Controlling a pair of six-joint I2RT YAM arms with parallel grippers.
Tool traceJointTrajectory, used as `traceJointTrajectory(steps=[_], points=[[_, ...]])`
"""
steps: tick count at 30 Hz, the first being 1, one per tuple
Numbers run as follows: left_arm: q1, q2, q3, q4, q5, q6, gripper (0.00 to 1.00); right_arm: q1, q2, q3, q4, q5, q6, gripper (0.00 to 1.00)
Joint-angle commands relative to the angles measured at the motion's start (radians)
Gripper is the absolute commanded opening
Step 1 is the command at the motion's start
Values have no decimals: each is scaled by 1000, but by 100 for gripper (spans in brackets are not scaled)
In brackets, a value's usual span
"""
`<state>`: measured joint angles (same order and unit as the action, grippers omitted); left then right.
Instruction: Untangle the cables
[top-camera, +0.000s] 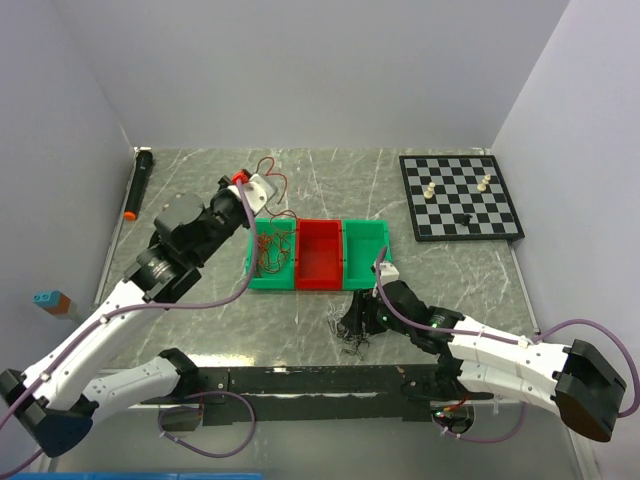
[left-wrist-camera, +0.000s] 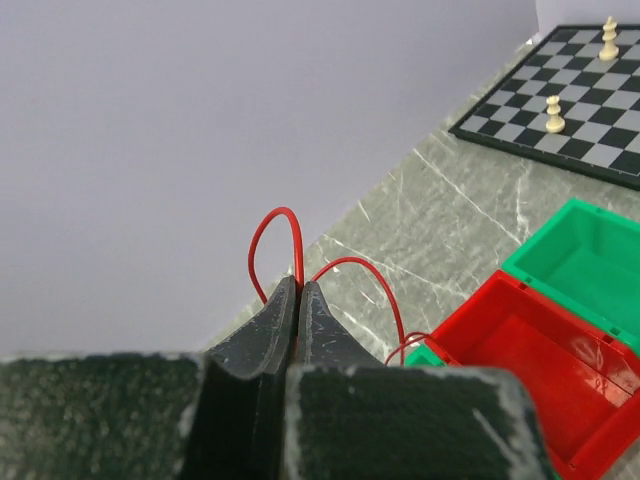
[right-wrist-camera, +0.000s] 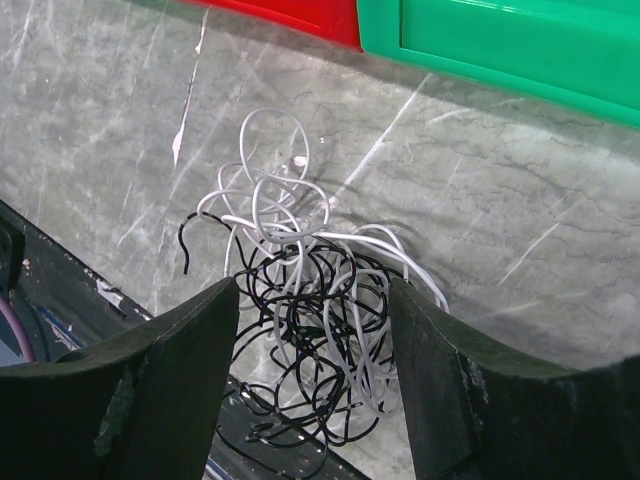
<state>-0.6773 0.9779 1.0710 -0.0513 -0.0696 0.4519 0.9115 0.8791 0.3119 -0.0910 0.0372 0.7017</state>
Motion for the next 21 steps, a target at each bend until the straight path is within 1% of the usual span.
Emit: traceJointTrajectory(steps=[1, 5, 13, 15, 18, 21], points=[[2, -65, 27, 18, 22, 22, 1, -5, -14, -11, 14, 13, 1, 68], [2, -97, 33, 44, 5, 44, 1, -3, -20, -14, 13, 12, 1, 68], [1, -125, 44, 148, -35, 83, 1, -5, -31, -14, 10, 12, -1, 68], [2, -128, 38, 200, -73, 103, 1, -5, -34, -16, 10, 12, 1, 68], [2, -124, 21, 322, -142, 155, 1, -5, -35, -14, 8, 10, -1, 68], [1, -84, 72, 415, -229, 186, 1, -5, -42, -11, 4, 9, -7, 68]])
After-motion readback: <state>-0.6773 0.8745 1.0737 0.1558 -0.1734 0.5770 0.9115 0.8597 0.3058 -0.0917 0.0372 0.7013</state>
